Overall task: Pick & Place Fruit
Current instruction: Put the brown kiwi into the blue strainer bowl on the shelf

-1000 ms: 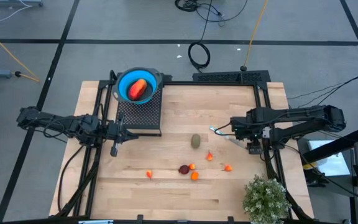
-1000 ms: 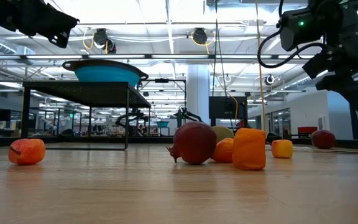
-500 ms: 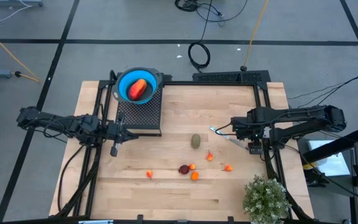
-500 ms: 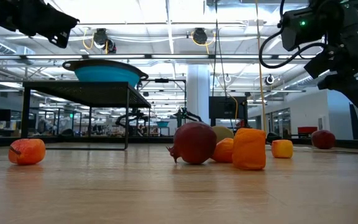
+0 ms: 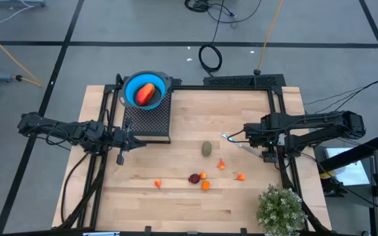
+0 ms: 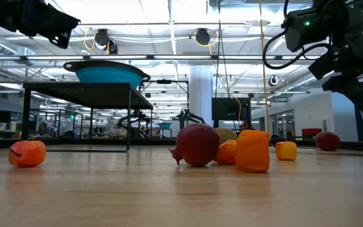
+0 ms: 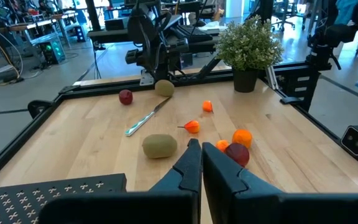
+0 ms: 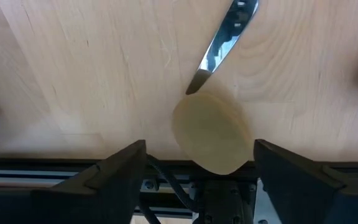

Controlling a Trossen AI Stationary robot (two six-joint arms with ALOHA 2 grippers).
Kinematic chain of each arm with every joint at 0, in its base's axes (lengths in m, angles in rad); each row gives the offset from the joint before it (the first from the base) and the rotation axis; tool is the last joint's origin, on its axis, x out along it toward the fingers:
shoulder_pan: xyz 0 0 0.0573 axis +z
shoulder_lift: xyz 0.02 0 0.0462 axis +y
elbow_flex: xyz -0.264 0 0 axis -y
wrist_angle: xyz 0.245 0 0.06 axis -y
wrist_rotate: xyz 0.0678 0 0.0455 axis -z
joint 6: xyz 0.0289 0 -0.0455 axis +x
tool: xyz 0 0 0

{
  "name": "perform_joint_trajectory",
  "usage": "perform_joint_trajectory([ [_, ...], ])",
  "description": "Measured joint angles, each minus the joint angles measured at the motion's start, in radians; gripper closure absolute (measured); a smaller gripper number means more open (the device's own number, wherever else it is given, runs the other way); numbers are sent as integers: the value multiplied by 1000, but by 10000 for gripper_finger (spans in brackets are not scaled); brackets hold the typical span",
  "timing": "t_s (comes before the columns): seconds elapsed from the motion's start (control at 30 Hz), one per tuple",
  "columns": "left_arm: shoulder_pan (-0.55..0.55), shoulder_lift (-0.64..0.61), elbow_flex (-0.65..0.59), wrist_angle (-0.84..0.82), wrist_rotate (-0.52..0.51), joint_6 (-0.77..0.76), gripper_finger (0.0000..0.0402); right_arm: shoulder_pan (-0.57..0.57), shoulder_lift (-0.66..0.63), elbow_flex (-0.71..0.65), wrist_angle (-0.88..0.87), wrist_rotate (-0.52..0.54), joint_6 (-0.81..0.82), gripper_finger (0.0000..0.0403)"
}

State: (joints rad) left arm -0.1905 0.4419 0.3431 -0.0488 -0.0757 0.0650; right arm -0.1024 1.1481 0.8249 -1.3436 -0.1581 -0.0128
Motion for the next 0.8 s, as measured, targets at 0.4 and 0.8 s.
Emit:
perform_joint_trajectory([
  [0.4,0,0,0,0,6,-8,388,0,0,0,-7,26,171,46],
  [0.8,0,0,0,-1,8,-11,399,1,4,-67,-42,75,183,46],
])
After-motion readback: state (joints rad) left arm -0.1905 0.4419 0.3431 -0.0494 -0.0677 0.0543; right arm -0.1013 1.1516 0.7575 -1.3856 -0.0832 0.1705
